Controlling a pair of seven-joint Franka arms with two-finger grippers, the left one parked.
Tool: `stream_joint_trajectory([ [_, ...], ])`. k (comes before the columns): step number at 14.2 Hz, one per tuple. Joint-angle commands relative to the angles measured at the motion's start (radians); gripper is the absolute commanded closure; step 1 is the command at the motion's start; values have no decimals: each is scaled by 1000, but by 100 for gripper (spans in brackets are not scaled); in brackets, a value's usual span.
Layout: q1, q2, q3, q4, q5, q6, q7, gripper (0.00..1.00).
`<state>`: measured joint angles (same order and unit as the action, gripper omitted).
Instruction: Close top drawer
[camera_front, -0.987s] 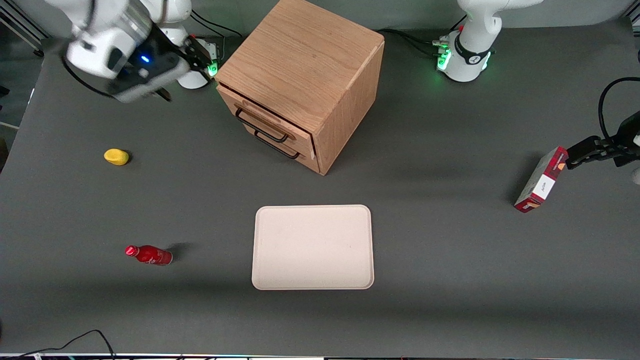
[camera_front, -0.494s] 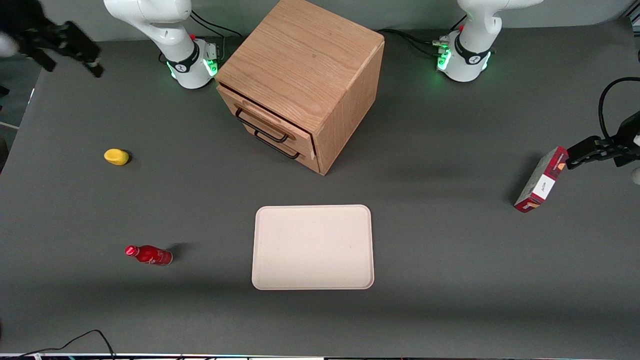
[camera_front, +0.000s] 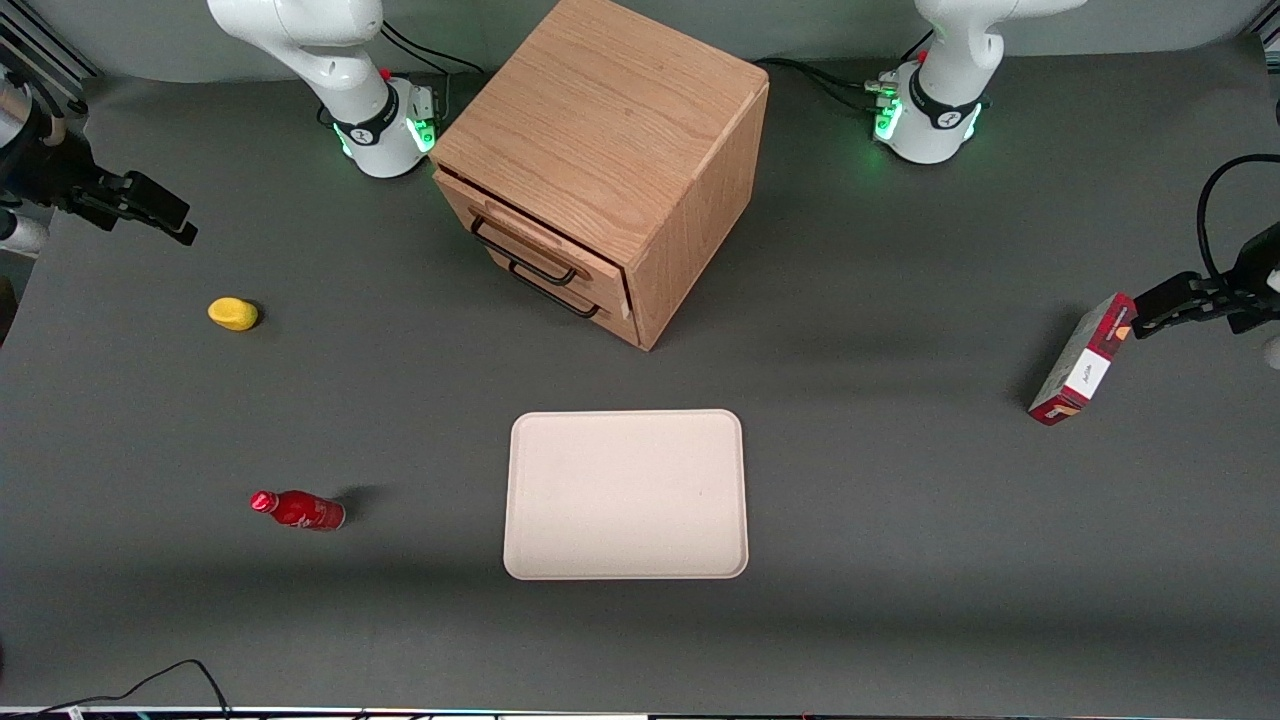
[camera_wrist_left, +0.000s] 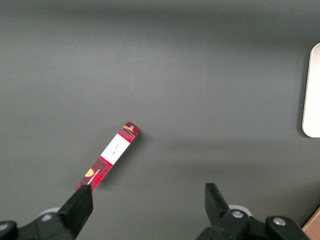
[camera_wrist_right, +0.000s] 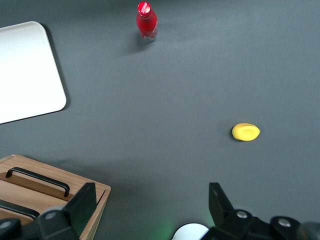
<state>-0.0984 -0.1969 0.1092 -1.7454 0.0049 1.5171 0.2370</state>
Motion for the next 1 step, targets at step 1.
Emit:
stream_joint_trajectory([
  [1,-3,-30,-3,-6,18,14,-16,0],
])
